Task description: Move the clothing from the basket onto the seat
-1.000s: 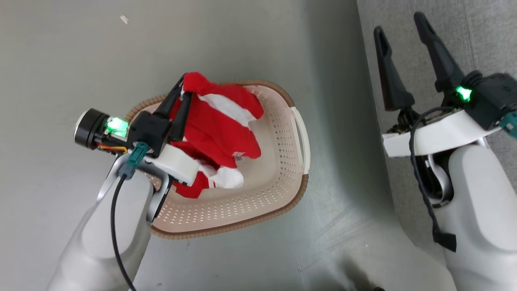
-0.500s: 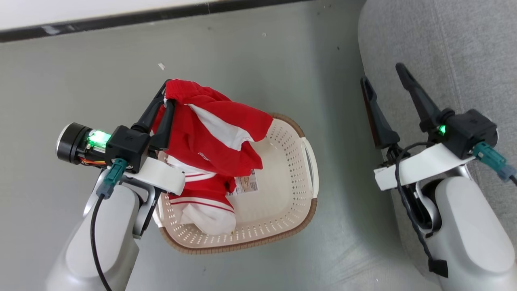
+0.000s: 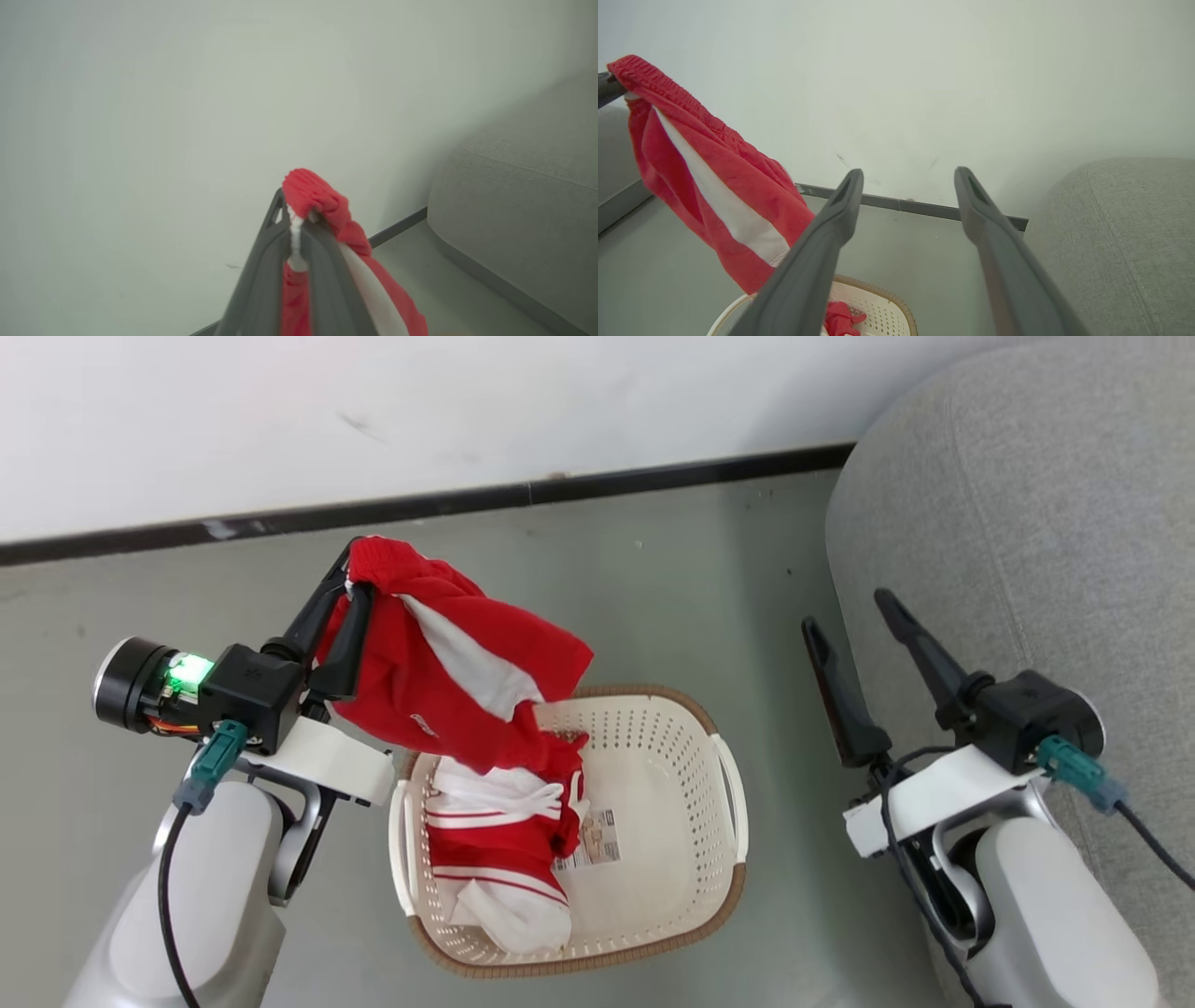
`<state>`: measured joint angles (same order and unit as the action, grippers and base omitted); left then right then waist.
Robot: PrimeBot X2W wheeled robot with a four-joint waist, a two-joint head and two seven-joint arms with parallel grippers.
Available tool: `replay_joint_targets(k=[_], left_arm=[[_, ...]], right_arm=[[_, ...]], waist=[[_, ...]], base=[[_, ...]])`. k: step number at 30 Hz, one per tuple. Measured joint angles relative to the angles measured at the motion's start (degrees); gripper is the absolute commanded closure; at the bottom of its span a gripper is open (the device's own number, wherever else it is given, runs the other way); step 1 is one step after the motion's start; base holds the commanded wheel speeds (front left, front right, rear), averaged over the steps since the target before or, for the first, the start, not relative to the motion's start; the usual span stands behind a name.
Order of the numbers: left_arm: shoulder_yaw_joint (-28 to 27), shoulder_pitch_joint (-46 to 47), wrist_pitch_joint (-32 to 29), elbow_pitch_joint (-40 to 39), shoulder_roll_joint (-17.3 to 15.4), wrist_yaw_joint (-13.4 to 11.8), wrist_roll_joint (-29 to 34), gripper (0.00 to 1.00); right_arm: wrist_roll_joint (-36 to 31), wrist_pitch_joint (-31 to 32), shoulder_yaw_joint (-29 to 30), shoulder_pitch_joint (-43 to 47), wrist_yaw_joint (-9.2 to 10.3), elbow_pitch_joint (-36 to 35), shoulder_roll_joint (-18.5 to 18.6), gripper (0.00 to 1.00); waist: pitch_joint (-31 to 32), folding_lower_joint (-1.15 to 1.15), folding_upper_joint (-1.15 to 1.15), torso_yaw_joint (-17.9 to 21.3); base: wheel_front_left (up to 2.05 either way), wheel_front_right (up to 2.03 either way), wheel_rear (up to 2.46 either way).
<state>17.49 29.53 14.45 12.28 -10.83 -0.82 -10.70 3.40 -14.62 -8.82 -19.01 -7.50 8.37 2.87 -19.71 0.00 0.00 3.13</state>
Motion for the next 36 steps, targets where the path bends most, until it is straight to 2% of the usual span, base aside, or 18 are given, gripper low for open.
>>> replay_joint_targets(k=[13,19,24,29,36], left_arm=[[0.9,-1.1,-2.8,-1.1,-0.5,2.0,-1.3,1.00],[1.7,-3.3,-4.4,-1.6,-0.5,2.1,-1.9,1.00],[2.5,-3.3,-5.4,-2.8,-0.5,2.8,-1.9,1.00],[4.1,-3.3,-6.7,-4.5,-0.2,3.6,-1.9,1.00],[5.7,-3.3,-8.4,-6.5,0.3,4.1,-1.9,1.00]], right_arm=[[0.0,0.0,-3.1,3.8,0.00,2.1,1.2,0.00],[0.3,0.0,-5.6,6.0,-0.01,3.3,1.9,0.00],[1.3,0.0,-10.2,7.0,0.00,4.1,2.7,0.00],[1.6,0.0,-17.8,6.7,-0.01,5.4,4.2,0.00],[2.3,0.0,-26.2,2.1,-0.02,7.6,7.5,0.00]], waist=[[8.8,0.00,0.00,-1.2],[12.1,0.00,0.00,-1.7],[14.5,0.00,0.00,-2.1],[16.5,0.00,0.00,-2.6],[18.6,0.00,0.00,-3.7]], base=[[0.00,0.00,0.00],[0.00,0.00,0.00],[0.00,0.00,0.00],[0.00,0.00,0.00],[0.00,0.00,0.00]])
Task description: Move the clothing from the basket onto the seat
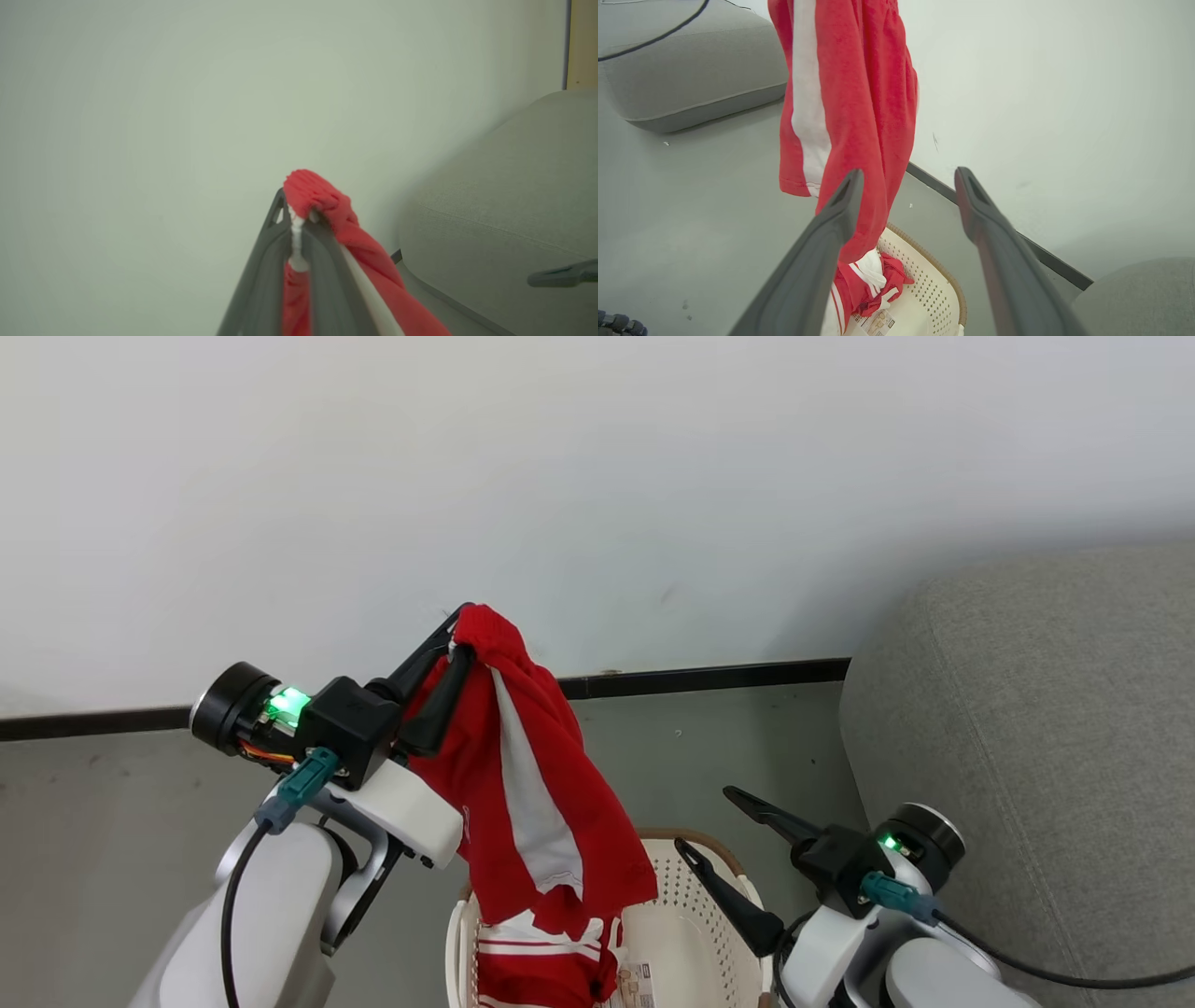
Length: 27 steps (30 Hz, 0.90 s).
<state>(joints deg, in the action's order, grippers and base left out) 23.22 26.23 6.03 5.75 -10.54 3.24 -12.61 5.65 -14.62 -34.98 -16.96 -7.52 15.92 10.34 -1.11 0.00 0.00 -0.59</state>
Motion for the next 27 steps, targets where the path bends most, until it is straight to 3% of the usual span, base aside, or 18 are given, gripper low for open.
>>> replay_joint_targets(k=[11,27], left_arm=[[2.0,-1.1,-2.1,-2.7,1.4,0.5,-0.8,1.00],[5.7,-1.2,-5.5,-6.7,3.1,1.0,-0.9,1.00]], right_arm=[[3.6,0.1,-6.9,-3.6,-0.01,3.3,0.8,0.00],[9.5,1.1,-20.1,-11.0,-0.02,10.6,-3.2,0.00]], waist=[[1.7,0.00,0.00,-2.2],[2.3,0.00,0.00,-7.2]], base=[[0.00,0.00,0.00],[0.00,0.00,0.00]])
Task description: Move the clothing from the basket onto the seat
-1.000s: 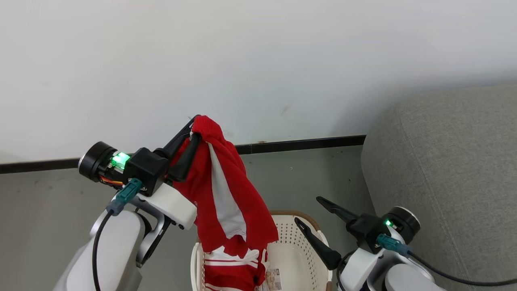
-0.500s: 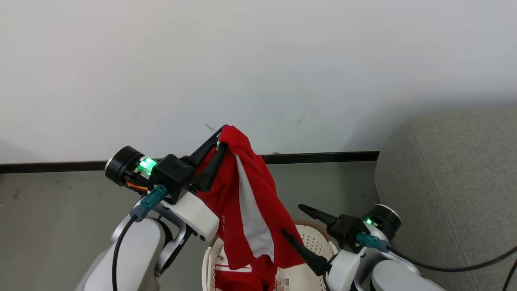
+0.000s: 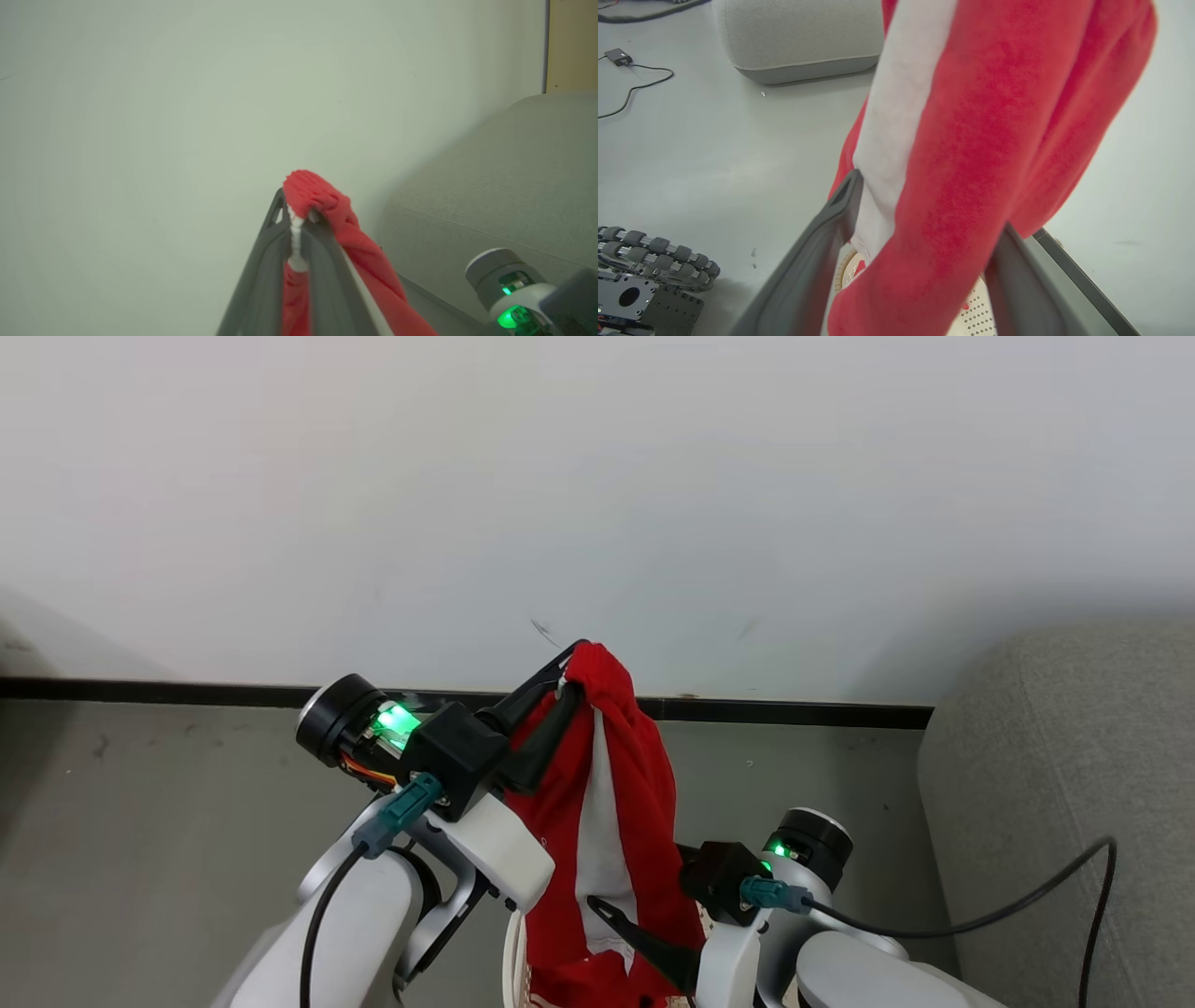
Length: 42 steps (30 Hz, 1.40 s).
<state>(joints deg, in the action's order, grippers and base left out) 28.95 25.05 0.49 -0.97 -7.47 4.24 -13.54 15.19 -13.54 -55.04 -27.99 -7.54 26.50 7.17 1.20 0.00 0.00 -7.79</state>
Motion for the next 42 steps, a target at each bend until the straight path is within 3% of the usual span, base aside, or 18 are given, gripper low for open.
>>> replay_joint_targets(k=[4,6,7,9,16,26,27,28,29,30,42], left_arm=[[0.5,0.0,-0.5,-0.5,0.2,0.0,0.0,1.00],[0.5,0.0,-1.0,-0.6,0.3,0.0,0.0,1.00],[0.6,0.0,-1.0,-0.6,0.4,0.0,-0.1,1.00],[0.6,-0.1,-1.1,-0.6,0.5,0.0,-0.3,1.00],[-1.0,-3.4,-1.5,0.3,0.6,-0.9,-1.9,1.00],[-2.3,-7.3,-1.3,4.4,1.1,-2.2,-4.1,1.00],[-2.5,-7.6,-0.7,4.9,1.4,-2.6,-4.2,0.87],[-2.6,-7.9,-0.5,5.1,1.6,-2.6,-4.5,0.67],[-2.6,-8.2,-0.3,5.5,1.6,-2.6,-4.7,0.08],[-2.6,-8.3,-0.1,5.7,1.7,-2.6,-4.8,0.00],[-2.1,-10.4,3.7,7.2,2.1,-2.5,-5.8,0.00]], right_arm=[[0.0,0.0,-1.4,-1.9,0.00,1.8,-0.6,0.00],[0.5,0.0,-1.4,-1.9,0.00,2.4,-0.9,0.51],[0.7,0.0,-1.4,-1.9,0.00,2.8,-1.0,0.59],[1.0,-0.1,-1.4,-1.9,0.00,3.7,-1.1,1.00],[2.9,-0.4,1.1,-1.9,0.00,3.9,-0.8,1.00],[4.1,-0.6,10.1,-0.3,0.00,1.2,3.8,1.00],[4.1,-0.7,12.4,0.5,0.00,-0.6,4.6,1.00],[4.1,-0.7,13.7,0.8,0.00,-1.6,5.0,1.00],[4.0,-0.6,15.0,0.9,0.00,-2.5,5.4,1.00],[4.0,-0.6,16.4,0.9,0.01,-3.5,5.7,1.00],[2.2,-0.7,30.2,4.4,0.00,-10.6,9.4,1.00]], waist=[[0.0,0.00,0.00,-1.2],[0.0,0.00,0.00,-1.7],[0.0,0.00,0.00,-1.9],[-0.1,0.00,0.00,-2.4],[-0.2,0.00,0.00,-2.6],[-0.2,0.00,0.00,-0.8],[-0.1,0.00,0.00,-0.3],[-0.1,0.00,0.00,-0.1],[-0.1,0.00,0.00,0.2],[-0.1,0.00,0.00,0.5],[0.2,0.00,0.00,4.7]], base=[[0.00,0.00,0.00],[0.00,0.00,0.00],[0.00,0.00,0.00],[0.00,0.00,0.00],[0.00,0.00,0.00],[0.00,0.00,0.00],[0.00,0.00,0.00],[0.00,0.00,0.00],[0.00,0.00,0.00],[0.00,0.00,0.00],[0.00,0.00,0.00]])
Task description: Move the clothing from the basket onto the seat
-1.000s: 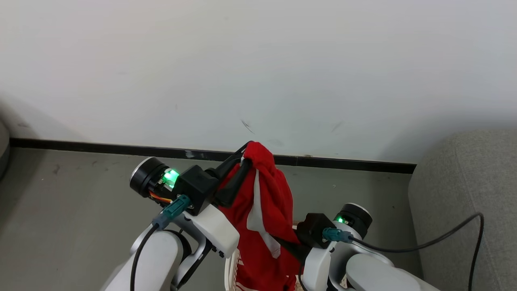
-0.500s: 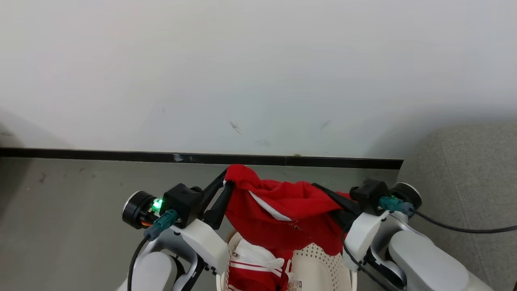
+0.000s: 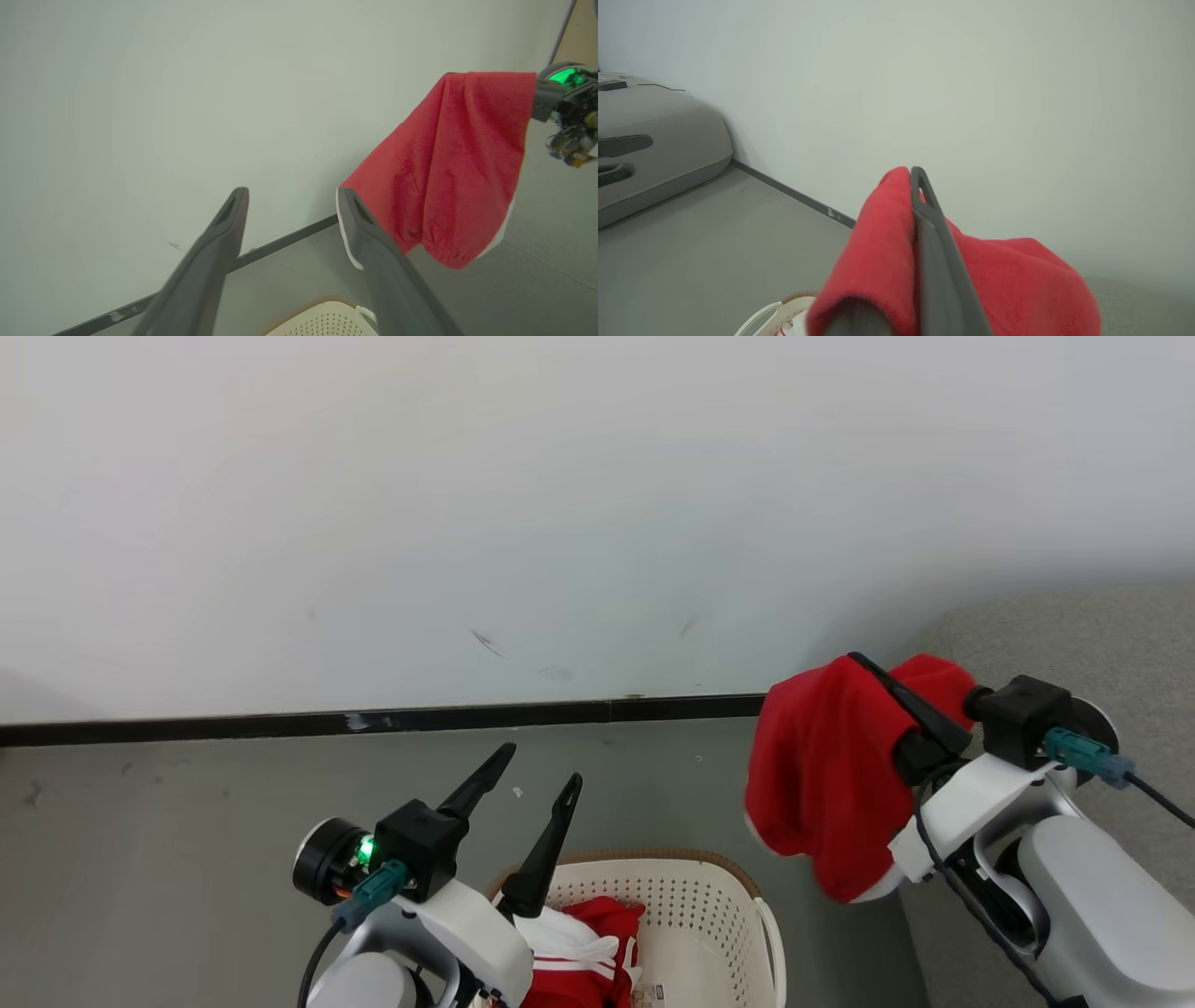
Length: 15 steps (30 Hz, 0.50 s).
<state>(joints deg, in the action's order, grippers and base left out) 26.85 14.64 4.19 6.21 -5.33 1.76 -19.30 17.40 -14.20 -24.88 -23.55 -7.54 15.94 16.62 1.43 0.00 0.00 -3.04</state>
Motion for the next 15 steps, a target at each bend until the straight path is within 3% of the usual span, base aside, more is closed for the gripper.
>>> replay_joint_targets(k=[15], left_arm=[[3.8,-2.6,2.4,2.0,1.3,1.9,-1.4,0.00]], right_arm=[[-3.7,0.0,12.1,7.1,0.00,-6.3,2.6,1.00]], waist=[[0.7,0.00,0.00,6.3]], base=[[0.00,0.00,0.00]])
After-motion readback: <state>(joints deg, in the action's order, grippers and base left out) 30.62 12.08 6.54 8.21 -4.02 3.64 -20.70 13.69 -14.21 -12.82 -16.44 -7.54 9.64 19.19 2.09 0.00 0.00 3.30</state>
